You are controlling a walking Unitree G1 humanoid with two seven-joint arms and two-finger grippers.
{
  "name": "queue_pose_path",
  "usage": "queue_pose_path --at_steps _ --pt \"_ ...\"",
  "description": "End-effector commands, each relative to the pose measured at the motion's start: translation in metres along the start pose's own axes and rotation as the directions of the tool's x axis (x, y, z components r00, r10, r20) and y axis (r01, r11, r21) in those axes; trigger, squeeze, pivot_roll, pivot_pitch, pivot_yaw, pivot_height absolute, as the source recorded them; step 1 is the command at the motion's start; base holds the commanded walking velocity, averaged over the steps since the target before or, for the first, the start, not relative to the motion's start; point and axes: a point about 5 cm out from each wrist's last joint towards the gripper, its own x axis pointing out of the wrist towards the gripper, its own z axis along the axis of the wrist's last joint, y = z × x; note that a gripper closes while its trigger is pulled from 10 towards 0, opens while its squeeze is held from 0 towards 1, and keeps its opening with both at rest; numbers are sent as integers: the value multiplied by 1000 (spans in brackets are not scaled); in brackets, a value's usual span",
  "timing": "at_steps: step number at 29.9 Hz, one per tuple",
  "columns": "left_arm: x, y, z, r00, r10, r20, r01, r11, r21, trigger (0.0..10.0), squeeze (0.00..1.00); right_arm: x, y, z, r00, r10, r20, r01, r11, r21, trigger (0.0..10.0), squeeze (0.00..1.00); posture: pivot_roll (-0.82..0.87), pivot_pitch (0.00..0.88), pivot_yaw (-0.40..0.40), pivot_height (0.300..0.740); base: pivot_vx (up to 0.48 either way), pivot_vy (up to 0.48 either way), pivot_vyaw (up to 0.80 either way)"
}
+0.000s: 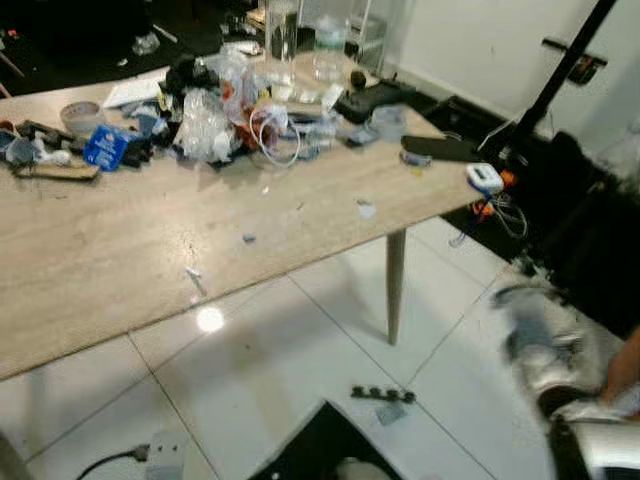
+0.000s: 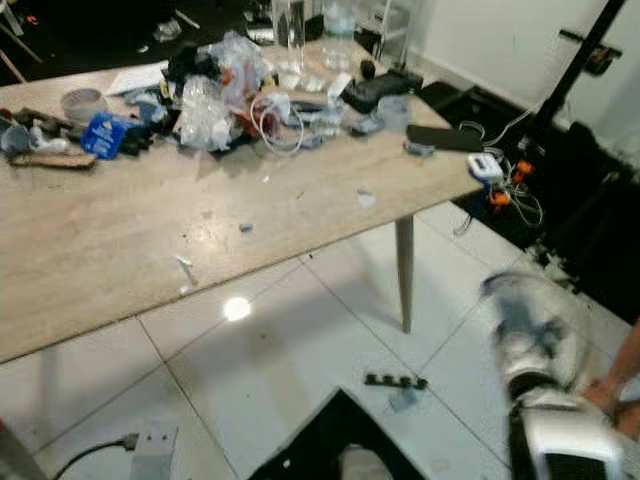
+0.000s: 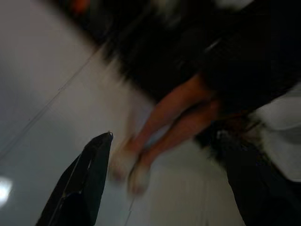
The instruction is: Picking trash to rubbish bin
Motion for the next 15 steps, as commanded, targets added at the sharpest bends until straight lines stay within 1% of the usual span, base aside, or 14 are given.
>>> queue_pose_path --at_steps 1,3,4,5,6,7,8,9,10,11,12,13,14,15 --pt "-4 -4 -20 997 -8 -75 8 1000 -8 10000 0 -1 -2 -7 998 -49 -34 50 998 28 10000 0 -12 102 -53 740 0 0 0" --pt "-4 -4 -21 997 -9 -76 8 1000 -10 10000 0 6 -18 27 988 -154 13 151 977 149 10000 0 -14 107 -51 740 0 0 0" --pt "-4 -4 -21 997 -9 -76 8 1000 -10 10000 0 6 -18 27 988 -154 13 151 977 149 10000 0 -14 107 -51 740 0 0 0" --pt "-4 -4 -21 997 -10 -77 9 1000 -10 10000 0 6 -22 42 984 -171 52 159 970 182 10000 0 -21 109 -49 740 0 0 0" --pt "-4 -4 -21 997 -11 -77 10 1000 -10 10000 0 6 -23 65 980 -158 122 123 959 256 10000 0 -21 109 -49 740 0 0 0" --pt "-4 -4 -21 997 -11 -77 10 1000 -10 10000 0 6 -23 65 980 -158 122 123 959 256 10000 0 -21 109 -49 740 0 0 0" --pt "-4 -4 -21 997 -15 -76 14 1000 -11 10000 0 3 -23 90 967 -137 217 60 943 326 10000 0 -21 109 -49 740 0 0 0" --pt "-4 -4 -21 997 -18 -75 17 1000 -13 10000 0 -2 -20 115 943 -91 320 -47 916 399 10000 0 -21 109 -49 740 0 0 0" --pt "-4 -4 -21 997 -18 -75 17 1000 -13 10000 0 -2 -20 115 943 -91 320 -47 916 399 10000 0 -21 109 -49 740 0 0 0" --pt "-4 -5 -22 997 -20 -75 19 1000 -17 10000 0 -14 -8 146 895 39 444 -286 814 506 10000 0 -21 111 -47 740 0 0 0" --pt "-4 -5 -22 997 -25 -76 23 1000 -20 10000 0 -28 7 173 808 177 561 -527 641 558 10000 0 -21 111 -47 740 0 0 0" --pt "-4 -5 -22 997 -29 -76 28 999 -20 10000 0 -47 17 198 660 250 709 -727 454 516 10000 0 -21 111 -47 740 0 0 0" --pt "-4 -5 -22 997 -29 -76 28 999 -20 10000 0 -47 17 198 660 250 709 -727 454 516 10000 0 -21 111 -47 740 0 0 0" --pt "-4 -5 -22 997 -34 -75 33 999 -19 10000 0 -62 21 214 525 274 806 -839 326 435 10000 0 -21 111 -47 740 0 0 0"
